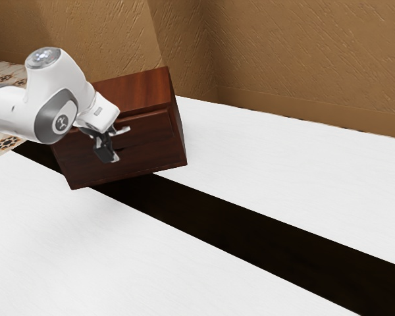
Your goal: Pull the drawer handle with one arm to open the drawer
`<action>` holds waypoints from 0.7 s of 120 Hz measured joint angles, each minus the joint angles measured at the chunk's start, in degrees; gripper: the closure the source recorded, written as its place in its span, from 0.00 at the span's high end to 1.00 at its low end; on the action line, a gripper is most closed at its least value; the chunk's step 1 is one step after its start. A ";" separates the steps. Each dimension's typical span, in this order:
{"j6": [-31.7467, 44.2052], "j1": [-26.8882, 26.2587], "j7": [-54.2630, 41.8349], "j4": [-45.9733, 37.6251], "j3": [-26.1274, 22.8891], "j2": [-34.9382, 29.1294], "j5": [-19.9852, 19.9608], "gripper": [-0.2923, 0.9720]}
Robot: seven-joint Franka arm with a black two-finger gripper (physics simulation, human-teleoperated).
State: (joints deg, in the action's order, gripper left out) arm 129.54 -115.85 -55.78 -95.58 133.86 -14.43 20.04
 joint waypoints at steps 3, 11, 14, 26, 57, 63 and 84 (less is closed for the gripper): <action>-0.06 0.04 0.10 -0.34 -0.02 0.67 -0.02 0.71; -0.15 0.00 0.36 -0.77 -0.12 1.39 -0.05 0.71; -0.20 0.02 0.46 -0.84 -0.15 1.42 -0.06 0.72; -0.35 0.13 0.80 -0.93 -0.25 1.27 -0.12 0.74; -0.40 4.64 1.48 -1.97 -4.88 0.41 -0.05 0.77; -0.30 6.48 1.60 -2.48 -6.99 0.42 -0.02 0.77; -0.08 11.89 2.10 -4.29 -13.66 0.94 0.03 0.76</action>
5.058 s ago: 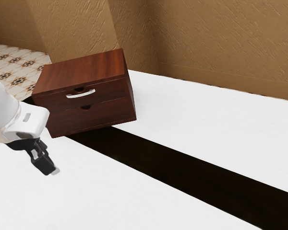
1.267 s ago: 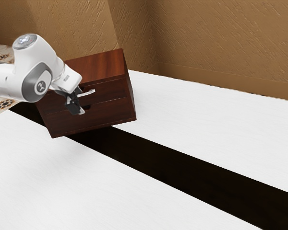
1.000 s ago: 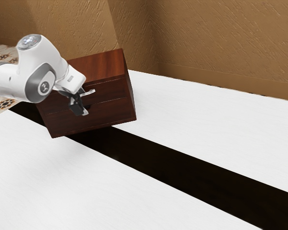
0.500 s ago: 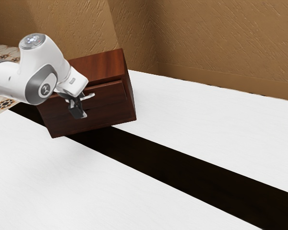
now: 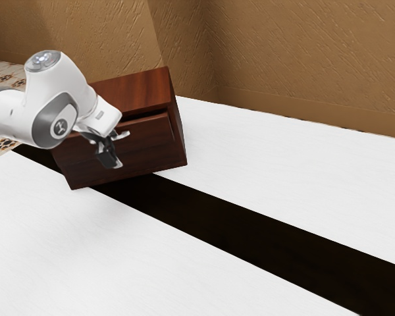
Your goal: Pull the drawer handle with one arm to open the drawer
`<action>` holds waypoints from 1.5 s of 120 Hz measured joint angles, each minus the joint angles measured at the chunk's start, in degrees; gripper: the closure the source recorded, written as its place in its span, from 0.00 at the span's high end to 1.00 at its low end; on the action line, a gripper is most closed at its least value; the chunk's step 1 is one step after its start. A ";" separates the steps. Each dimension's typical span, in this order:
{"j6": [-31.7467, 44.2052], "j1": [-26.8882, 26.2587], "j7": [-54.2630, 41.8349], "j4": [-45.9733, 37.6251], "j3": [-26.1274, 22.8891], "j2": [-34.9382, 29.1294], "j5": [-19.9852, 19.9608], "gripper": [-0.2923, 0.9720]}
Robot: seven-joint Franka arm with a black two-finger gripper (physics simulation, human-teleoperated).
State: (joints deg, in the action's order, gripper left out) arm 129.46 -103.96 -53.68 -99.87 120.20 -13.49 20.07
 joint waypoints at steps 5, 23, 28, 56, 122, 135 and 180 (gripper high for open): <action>0.03 0.73 0.14 -0.47 -0.90 0.06 -0.04 0.77; 0.16 4.04 0.70 -1.83 -4.46 0.31 -0.05 0.78; 0.15 5.56 0.88 -2.17 -6.00 0.76 -0.14 0.74; 0.36 11.08 1.99 -4.44 -11.59 2.71 -0.53 0.71; 0.01 17.97 4.38 -6.22 -18.68 4.62 -0.70 0.66; -0.12 17.88 4.64 -6.97 -18.77 4.69 -0.40 0.80; -1.02 20.28 5.08 -7.03 -21.32 5.48 -0.28 0.70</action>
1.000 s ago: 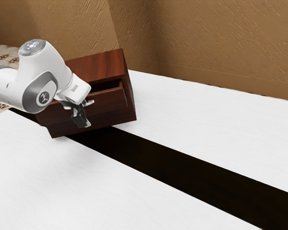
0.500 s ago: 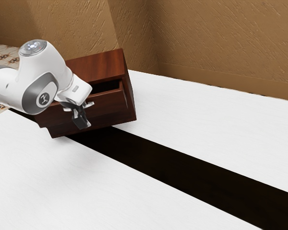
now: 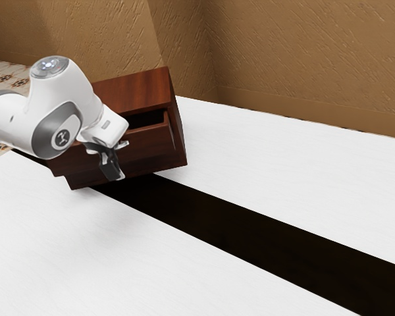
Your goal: Pull the drawer handle with one arm to open the drawer
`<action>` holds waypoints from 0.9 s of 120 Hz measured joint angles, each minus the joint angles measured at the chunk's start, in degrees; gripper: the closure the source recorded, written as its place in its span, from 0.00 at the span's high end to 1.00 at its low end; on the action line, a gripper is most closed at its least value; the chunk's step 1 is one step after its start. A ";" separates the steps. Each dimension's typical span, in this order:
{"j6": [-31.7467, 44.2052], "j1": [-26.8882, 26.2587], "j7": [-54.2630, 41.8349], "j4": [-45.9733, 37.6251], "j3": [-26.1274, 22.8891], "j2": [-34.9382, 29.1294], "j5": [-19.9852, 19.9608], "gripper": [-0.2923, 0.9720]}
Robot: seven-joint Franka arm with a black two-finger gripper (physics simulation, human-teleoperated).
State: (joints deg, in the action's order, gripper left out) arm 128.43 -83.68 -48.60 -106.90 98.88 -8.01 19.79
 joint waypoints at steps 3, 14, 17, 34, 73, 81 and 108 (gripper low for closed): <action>-0.04 -0.09 0.02 -0.03 0.14 0.23 0.08 0.71; -0.16 -0.05 0.06 -0.10 0.33 0.28 0.42 0.73; -0.18 0.16 0.05 -0.12 0.35 0.20 0.51 0.73; -0.31 0.63 0.05 -0.15 0.37 0.03 0.88 0.73; -0.77 0.90 0.17 -0.45 0.29 0.32 1.02 0.78; -0.97 0.98 0.15 -0.88 0.17 0.69 1.02 0.81; -2.40 2.60 0.09 -0.89 -1.66 1.52 -0.04 0.74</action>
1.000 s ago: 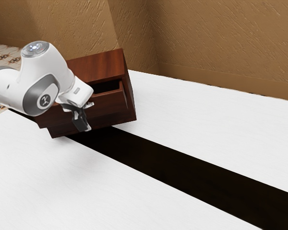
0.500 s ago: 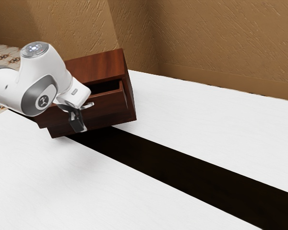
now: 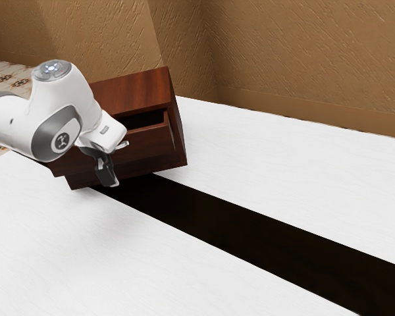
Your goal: Pull the drawer handle with one arm to open the drawer
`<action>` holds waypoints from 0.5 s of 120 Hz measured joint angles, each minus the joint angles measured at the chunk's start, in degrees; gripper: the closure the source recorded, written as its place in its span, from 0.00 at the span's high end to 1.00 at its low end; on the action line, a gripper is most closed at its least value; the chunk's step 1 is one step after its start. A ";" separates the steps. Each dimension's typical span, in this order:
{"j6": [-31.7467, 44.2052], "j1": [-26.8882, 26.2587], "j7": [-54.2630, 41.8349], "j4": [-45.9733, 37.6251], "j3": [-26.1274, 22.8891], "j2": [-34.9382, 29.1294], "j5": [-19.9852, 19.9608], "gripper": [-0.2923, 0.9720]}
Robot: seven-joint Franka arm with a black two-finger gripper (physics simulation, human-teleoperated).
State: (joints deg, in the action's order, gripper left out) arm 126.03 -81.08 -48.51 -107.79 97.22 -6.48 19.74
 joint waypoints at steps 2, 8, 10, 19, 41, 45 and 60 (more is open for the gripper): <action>-0.06 1.49 0.02 0.04 -1.53 0.13 -0.04 0.71; -0.17 4.92 0.07 0.09 -5.06 0.36 -0.15 0.66; -0.21 5.54 0.07 0.09 -5.72 0.40 -0.18 0.66; -0.32 7.08 0.09 0.05 -7.33 0.46 -0.24 0.66; -0.42 17.54 0.29 -0.59 -18.00 0.41 -0.43 0.59; -0.42 19.71 0.36 -0.83 -20.29 0.32 -0.49 0.60; -0.44 26.59 0.59 -1.76 -27.53 -0.08 -0.60 0.66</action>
State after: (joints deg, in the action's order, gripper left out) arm 125.60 -54.49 -47.92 -109.56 69.69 -6.57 19.15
